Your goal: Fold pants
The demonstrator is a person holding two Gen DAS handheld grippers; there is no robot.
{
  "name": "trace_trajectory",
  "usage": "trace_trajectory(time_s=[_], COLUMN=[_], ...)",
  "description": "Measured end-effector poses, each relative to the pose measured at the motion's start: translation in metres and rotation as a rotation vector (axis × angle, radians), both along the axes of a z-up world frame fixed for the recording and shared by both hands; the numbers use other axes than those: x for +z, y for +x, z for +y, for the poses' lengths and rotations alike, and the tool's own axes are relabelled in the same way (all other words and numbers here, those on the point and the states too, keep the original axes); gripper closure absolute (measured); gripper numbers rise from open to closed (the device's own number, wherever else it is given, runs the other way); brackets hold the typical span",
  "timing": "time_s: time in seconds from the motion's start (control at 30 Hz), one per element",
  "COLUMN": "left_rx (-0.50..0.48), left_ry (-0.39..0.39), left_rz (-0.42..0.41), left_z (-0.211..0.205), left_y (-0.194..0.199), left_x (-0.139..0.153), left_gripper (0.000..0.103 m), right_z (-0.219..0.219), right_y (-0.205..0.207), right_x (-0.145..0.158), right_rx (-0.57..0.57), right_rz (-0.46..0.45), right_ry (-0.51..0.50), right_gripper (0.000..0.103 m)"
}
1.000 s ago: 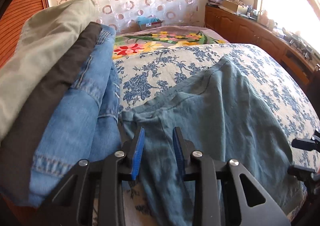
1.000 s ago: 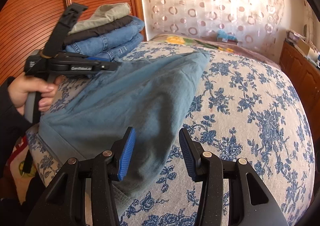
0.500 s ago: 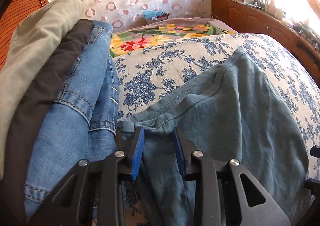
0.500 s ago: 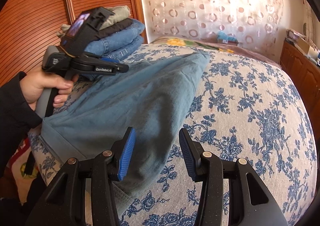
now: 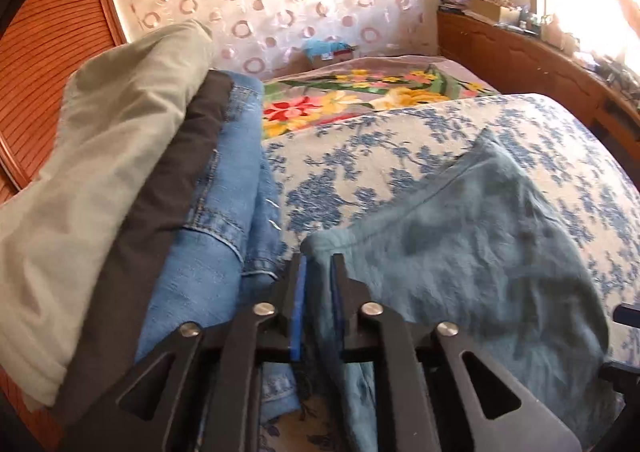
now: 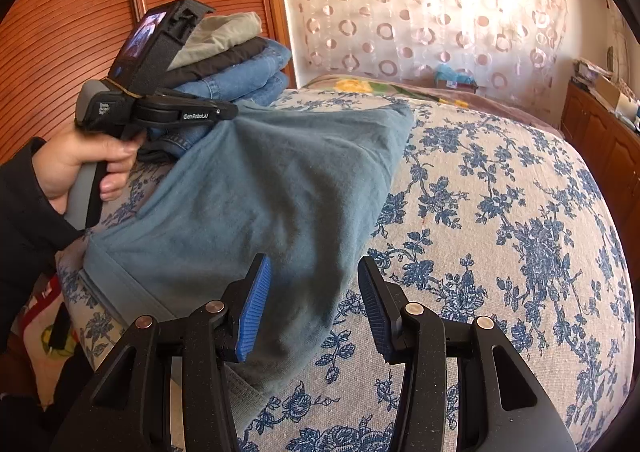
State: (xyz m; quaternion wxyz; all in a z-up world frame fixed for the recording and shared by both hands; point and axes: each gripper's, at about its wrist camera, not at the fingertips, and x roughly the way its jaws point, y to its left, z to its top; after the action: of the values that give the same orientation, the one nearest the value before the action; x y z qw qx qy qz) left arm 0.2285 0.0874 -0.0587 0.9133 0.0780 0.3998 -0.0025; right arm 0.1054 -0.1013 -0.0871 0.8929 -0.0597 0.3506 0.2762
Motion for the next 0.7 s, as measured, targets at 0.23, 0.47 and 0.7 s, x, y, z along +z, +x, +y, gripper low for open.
trace_trajectory(time_s=[0.23, 0.47, 0.7], left_rx=[-0.061, -0.098, -0.099], left_ry=[-0.051, -0.115, -0.138], left_rz=[-0.016, -0.017, 0.004], left_z=[-0.009, -0.011, -0.007], left_y=[-0.026, -0.061, -0.085], left_x=[0.005, -0.002, -0.007], left_gripper=[0.060, 0.037, 0.032], right_z=[0.001, 0.001, 0.000], right_y=[0.000, 0.000, 0.000], right_x=[0.001, 0.000, 0.001], right_rx=[-0.003, -0.005, -0.007], right_rz=[-0.004, -0.008, -0.009], right_ry=[-0.001, -0.001, -0.002], right_gripper=[0.057, 0.057, 0.057])
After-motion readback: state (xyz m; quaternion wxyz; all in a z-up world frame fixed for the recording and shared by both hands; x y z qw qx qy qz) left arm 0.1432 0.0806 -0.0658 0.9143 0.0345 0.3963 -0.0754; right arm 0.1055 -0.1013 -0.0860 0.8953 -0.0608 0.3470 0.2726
